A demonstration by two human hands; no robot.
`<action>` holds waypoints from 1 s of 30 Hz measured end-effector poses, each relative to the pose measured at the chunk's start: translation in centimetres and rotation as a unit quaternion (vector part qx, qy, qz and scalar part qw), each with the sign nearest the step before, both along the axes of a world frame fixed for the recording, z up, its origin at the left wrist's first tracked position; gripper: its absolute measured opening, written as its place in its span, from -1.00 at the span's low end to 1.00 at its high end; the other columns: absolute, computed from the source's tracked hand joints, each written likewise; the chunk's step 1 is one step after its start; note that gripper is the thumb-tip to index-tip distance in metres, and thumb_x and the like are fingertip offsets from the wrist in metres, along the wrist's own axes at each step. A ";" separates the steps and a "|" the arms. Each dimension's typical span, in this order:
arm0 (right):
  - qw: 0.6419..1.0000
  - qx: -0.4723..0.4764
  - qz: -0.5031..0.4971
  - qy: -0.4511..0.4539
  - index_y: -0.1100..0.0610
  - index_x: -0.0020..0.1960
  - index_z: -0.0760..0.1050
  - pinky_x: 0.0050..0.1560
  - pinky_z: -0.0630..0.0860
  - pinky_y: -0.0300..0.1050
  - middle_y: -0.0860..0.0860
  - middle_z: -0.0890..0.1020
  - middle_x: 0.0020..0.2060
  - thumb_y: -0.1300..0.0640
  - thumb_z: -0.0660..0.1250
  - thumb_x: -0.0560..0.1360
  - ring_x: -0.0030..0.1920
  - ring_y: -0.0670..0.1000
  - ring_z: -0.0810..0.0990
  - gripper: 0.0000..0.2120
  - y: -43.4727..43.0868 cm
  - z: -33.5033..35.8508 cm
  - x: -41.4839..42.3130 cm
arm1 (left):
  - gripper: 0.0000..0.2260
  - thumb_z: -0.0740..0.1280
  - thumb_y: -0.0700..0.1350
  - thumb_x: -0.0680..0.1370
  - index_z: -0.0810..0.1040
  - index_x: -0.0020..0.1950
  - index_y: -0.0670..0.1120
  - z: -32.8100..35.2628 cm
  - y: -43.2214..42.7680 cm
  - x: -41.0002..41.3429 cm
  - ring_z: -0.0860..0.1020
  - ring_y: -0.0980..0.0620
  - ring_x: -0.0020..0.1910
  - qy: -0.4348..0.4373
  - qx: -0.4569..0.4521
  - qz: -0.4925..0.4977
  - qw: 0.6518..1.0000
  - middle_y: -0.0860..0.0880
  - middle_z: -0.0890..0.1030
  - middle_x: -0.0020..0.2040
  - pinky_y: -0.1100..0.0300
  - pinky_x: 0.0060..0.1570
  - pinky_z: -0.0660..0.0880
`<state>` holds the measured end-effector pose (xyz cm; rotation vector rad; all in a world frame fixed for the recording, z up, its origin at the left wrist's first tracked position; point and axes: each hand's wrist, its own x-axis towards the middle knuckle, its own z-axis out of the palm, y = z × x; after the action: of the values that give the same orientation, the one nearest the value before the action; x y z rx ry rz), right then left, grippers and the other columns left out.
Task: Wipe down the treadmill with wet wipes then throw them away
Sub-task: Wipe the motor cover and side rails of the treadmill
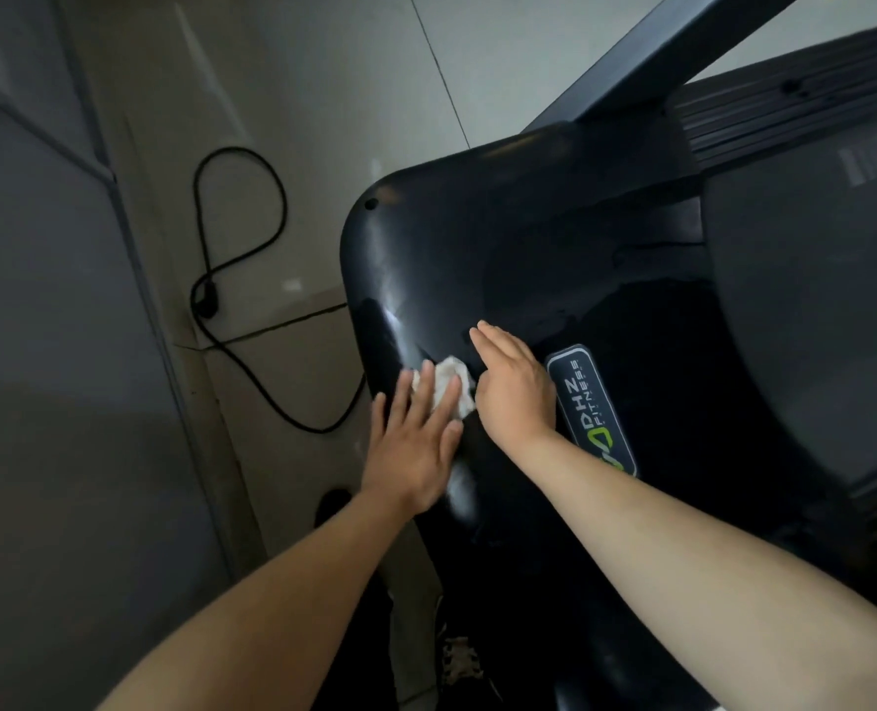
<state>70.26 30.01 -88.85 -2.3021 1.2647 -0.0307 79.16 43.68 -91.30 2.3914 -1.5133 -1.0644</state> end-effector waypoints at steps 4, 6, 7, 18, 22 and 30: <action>0.997 -0.058 -0.005 -0.045 0.19 0.40 0.50 0.22 0.53 0.12 0.04 0.52 0.36 0.38 0.28 0.50 0.23 0.16 0.49 -0.53 -1.3 -1.4 0.8 | -0.51 -0.16 0.14 0.72 -0.19 0.65 0.18 -1.3 -2.9 4.9 -0.28 -0.03 0.62 0.027 -0.002 0.126 0.992 0.02 -0.31 0.64 -0.14 0.57 -0.22; 0.997 -0.063 -0.026 -0.034 0.17 0.47 0.43 0.34 0.44 0.06 0.04 0.43 0.45 0.31 0.26 0.57 0.32 0.15 0.42 -0.54 -2.3 -1.7 1.9 | -0.50 -0.13 0.11 0.72 -0.19 0.65 0.17 -1.8 -3.5 6.5 -0.26 -0.06 0.63 0.032 -0.011 0.143 0.989 0.00 -0.29 0.65 -0.14 0.57 -0.22; 0.997 -0.065 -0.038 -0.030 0.16 0.48 0.42 0.39 0.40 0.06 0.05 0.42 0.47 0.29 0.26 0.59 0.36 0.15 0.40 -0.54 -2.6 -1.9 2.4 | -0.50 -0.13 0.11 0.72 -0.20 0.65 0.17 -2.0 -3.5 6.7 -0.28 -0.06 0.62 0.027 -0.021 0.126 0.991 -0.01 -0.30 0.64 -0.13 0.57 -0.24; 0.992 -0.084 -0.082 -0.048 0.03 0.35 0.56 0.23 0.44 -0.15 -0.11 0.57 0.33 0.28 0.21 0.62 0.35 -0.07 0.44 -0.63 -4.1 -1.8 2.3 | -0.53 -0.22 0.18 0.69 -0.14 0.63 0.26 -3.1 -4.7 8.0 -0.21 -0.03 0.64 -0.073 -0.126 -0.099 0.984 0.09 -0.20 0.66 -0.13 0.57 -0.20; 0.983 -0.133 -0.089 -0.092 0.09 0.23 0.64 0.15 0.54 -0.08 -0.06 0.65 0.19 0.34 0.26 0.57 0.21 0.01 0.54 -0.66 -4.7 -3.5 2.2 | -0.52 -0.12 0.16 0.71 -0.10 0.64 0.25 -3.2 -7.2 9.7 -0.28 0.00 0.62 -0.045 -0.103 0.042 0.993 0.09 -0.25 0.65 -0.11 0.56 -0.25; 0.970 -0.155 -0.108 -0.151 0.07 0.21 0.67 0.20 0.53 -0.04 -0.06 0.66 0.18 0.34 0.28 0.51 0.24 -0.02 0.54 -0.63 -4.4 -4.8 2.0 | -0.50 -0.23 0.21 0.67 -0.11 0.63 0.26 -3.8 -4.7 6.7 -0.28 0.02 0.62 -0.092 -0.190 -0.184 0.960 0.13 -0.21 0.65 -0.11 0.56 -0.27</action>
<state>72.25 25.61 -93.68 -2.2821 1.4173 -0.6724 85.83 38.94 -95.06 2.0353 -2.0663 -0.5336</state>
